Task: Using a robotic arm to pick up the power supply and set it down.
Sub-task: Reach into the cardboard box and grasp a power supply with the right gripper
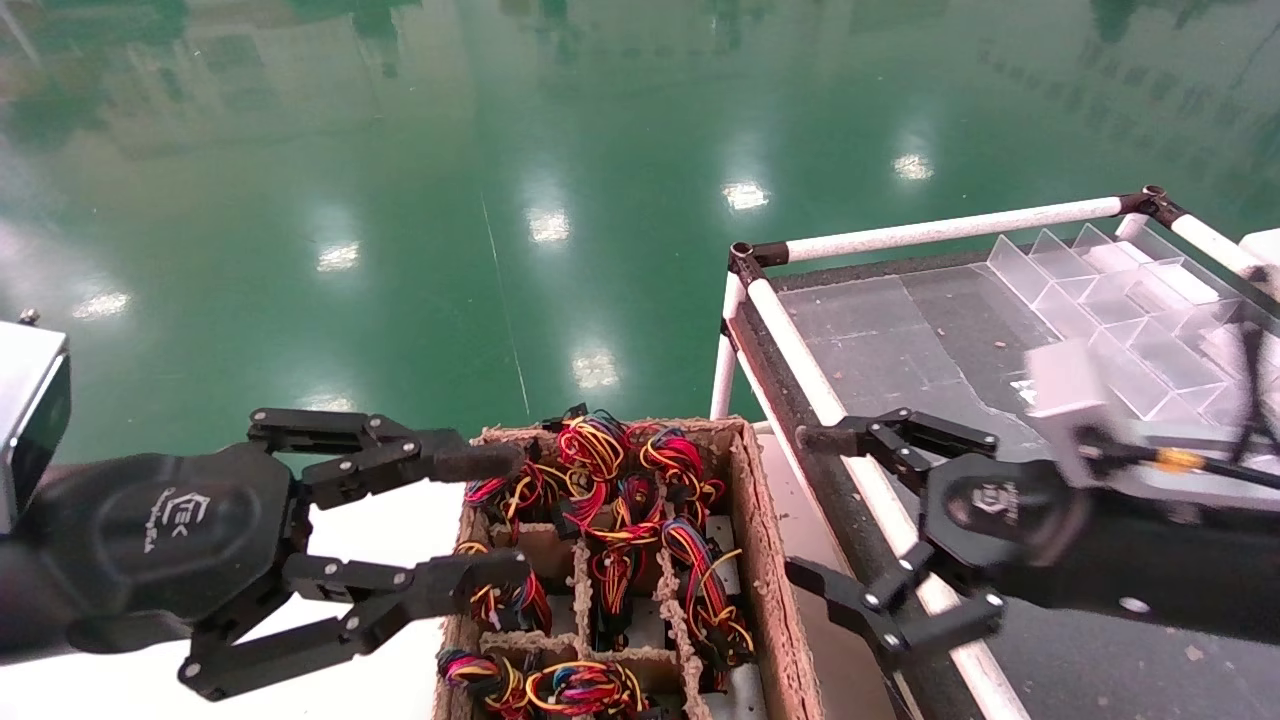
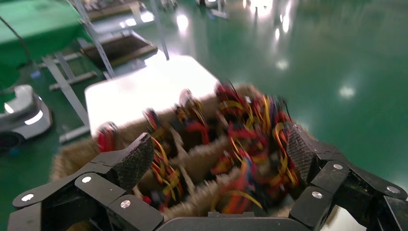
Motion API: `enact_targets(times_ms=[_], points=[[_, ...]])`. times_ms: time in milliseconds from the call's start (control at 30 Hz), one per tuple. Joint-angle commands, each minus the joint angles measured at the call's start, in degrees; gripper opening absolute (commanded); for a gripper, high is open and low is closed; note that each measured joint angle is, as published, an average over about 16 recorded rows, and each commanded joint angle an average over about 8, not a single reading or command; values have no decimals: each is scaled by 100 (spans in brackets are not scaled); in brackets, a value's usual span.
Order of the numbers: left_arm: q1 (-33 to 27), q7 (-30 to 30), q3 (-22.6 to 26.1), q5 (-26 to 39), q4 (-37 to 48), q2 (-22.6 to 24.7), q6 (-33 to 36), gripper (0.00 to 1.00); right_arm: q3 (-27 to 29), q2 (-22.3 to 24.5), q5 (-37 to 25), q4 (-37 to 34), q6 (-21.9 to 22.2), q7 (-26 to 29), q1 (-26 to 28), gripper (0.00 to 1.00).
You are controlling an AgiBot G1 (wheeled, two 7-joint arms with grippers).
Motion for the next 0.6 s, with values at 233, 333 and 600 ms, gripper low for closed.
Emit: enact_targets(times_ms=[233, 333, 600], points=[[0, 0, 1, 0, 0, 0, 0, 100, -624, -665, -863, -1151, -285, 264, 809, 100], [0, 1, 1, -1, 0, 0, 0, 100, -854, -992, -1133, -1743, -474, 159, 1094, 100], [-1, 1, 2, -1, 0, -1, -1, 100, -1324, -1715, -1675, -2912, -643, -651, 1560, 25]])
